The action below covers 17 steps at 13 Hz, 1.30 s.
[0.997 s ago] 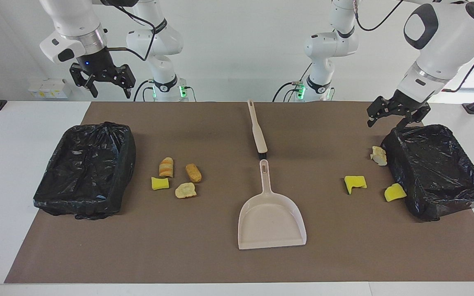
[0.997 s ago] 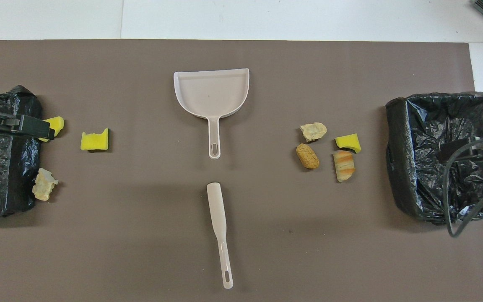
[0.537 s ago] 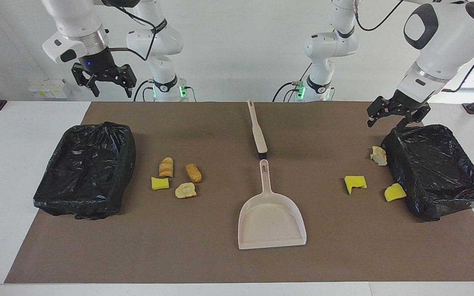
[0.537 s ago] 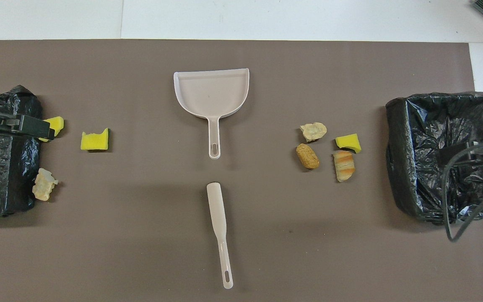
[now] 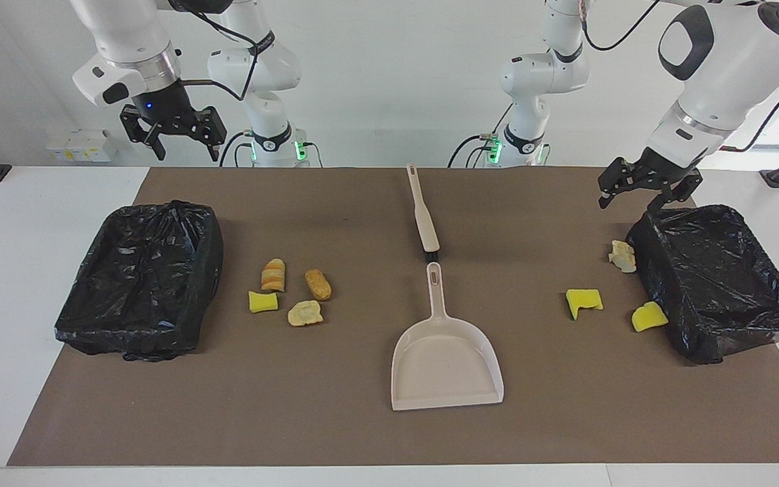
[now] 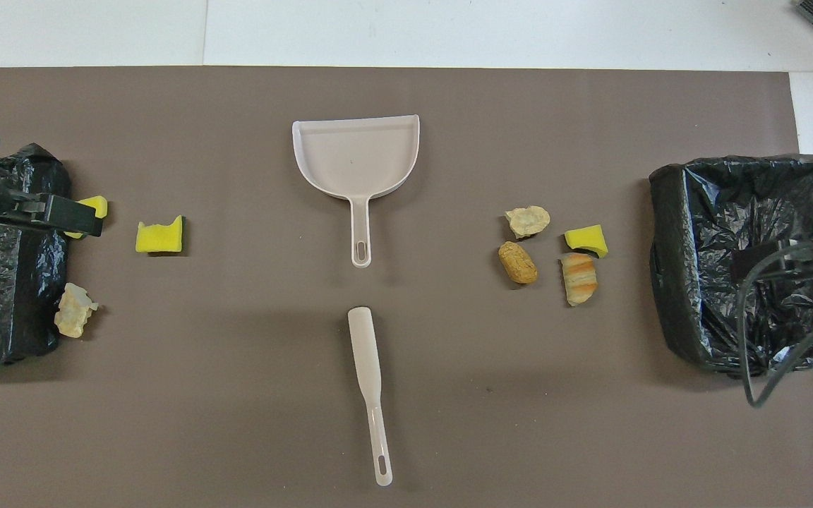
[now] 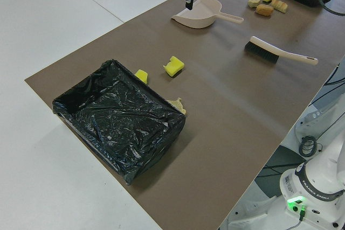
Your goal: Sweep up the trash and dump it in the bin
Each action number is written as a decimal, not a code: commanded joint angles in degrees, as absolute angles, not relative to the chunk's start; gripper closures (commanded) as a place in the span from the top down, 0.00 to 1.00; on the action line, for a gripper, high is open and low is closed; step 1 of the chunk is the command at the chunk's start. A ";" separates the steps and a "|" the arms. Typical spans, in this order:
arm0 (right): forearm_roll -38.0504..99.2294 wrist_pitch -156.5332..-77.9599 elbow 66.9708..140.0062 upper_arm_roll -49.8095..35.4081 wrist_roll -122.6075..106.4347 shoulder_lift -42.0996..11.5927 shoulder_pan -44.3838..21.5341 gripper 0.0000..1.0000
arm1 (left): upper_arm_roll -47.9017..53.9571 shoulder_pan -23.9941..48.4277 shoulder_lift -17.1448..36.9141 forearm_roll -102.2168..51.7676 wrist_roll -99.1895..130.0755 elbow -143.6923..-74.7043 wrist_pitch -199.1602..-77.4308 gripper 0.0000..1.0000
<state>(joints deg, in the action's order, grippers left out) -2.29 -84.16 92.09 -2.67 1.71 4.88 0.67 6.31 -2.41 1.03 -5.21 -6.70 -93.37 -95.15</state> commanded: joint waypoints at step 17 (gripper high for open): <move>-1.41 -101.94 79.28 -5.10 14.32 -22.40 -7.11 1.00 | 10.11 29.94 -10.91 -6.50 28.71 -132.60 -123.62 1.00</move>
